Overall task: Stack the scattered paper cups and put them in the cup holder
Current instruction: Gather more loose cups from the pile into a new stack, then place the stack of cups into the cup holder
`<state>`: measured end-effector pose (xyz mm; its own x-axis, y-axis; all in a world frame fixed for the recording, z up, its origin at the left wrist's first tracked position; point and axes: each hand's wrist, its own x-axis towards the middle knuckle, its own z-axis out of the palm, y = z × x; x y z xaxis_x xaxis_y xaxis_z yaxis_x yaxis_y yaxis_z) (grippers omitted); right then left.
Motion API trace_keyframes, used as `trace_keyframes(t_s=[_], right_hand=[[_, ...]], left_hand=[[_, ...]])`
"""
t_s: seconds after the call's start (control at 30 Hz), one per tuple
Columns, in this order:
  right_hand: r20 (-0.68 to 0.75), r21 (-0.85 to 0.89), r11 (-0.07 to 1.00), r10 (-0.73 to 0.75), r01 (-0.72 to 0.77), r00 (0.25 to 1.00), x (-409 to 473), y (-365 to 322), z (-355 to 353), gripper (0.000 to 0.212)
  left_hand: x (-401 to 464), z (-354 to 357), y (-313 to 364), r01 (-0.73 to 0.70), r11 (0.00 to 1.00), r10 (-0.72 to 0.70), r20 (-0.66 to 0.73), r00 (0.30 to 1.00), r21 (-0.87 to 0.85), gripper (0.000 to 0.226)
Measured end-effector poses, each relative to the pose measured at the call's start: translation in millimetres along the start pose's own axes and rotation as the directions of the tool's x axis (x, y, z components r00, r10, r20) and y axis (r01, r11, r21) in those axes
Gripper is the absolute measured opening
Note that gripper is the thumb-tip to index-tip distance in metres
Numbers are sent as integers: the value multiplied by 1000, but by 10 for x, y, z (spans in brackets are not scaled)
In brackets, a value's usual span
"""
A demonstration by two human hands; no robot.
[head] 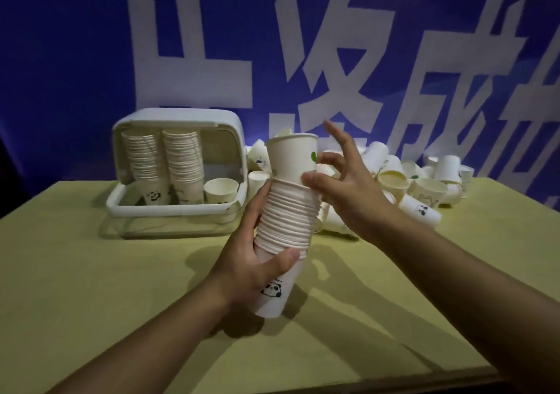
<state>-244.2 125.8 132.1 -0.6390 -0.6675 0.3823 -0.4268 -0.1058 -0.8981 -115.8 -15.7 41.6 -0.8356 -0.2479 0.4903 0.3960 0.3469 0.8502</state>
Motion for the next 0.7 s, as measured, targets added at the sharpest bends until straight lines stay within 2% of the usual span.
trace_keyframes(t_s=[0.07, 0.17, 0.23, 0.3, 0.4, 0.47, 0.5, 0.57, 0.63, 0.7], right_hand=[[65, -20, 1000, -1, 3, 998, 60, 13, 202, 62], [61, 29, 997, -79, 77, 995, 86, 108, 522, 32], [63, -16, 990, -136, 137, 989, 81, 238, 752, 33], [102, -20, 986, -163, 166, 981, 93, 359, 970, 33], [201, 105, 983, -169, 150, 965, 198, 537, 1142, 38], [282, 236, 972, -82, 14, 956, 271, 711, 1176, 39], [318, 329, 936, 18, -128, 948, 294, 826, 1186, 40], [390, 526, 737, 235, -425, 890, 278, 1064, 1200, 50], [397, 634, 562, 353, -531, 847, 269, 1240, 1175, 60], [378, 668, 510, 395, -542, 837, 268, 1314, 1153, 56]], left_hand=[[-91, -199, -18, 16, 999, -15, -30, 999, 33, 100], [-192, -476, -5, 34, 997, -24, -149, 989, 66, 100], [-244, -674, -2, 64, 992, -39, -211, 977, 113, 109], [-304, -863, 7, 119, 982, -90, -194, 977, 147, 119], [-380, -1050, -4, 198, 961, -174, -130, 976, 196, 125], [-399, -1118, -8, 239, 947, -214, -137, 967, 213, 121], [-392, -1140, -2, 256, 940, -226, -153, 962, 224, 118], [-343, -1178, 17, 270, 931, -222, -207, 953, 245, 108], [-247, -1214, 46, 266, 923, -190, -270, 944, 279, 103], [-115, -1235, 66, 243, 923, -150, -301, 942, 299, 104]])
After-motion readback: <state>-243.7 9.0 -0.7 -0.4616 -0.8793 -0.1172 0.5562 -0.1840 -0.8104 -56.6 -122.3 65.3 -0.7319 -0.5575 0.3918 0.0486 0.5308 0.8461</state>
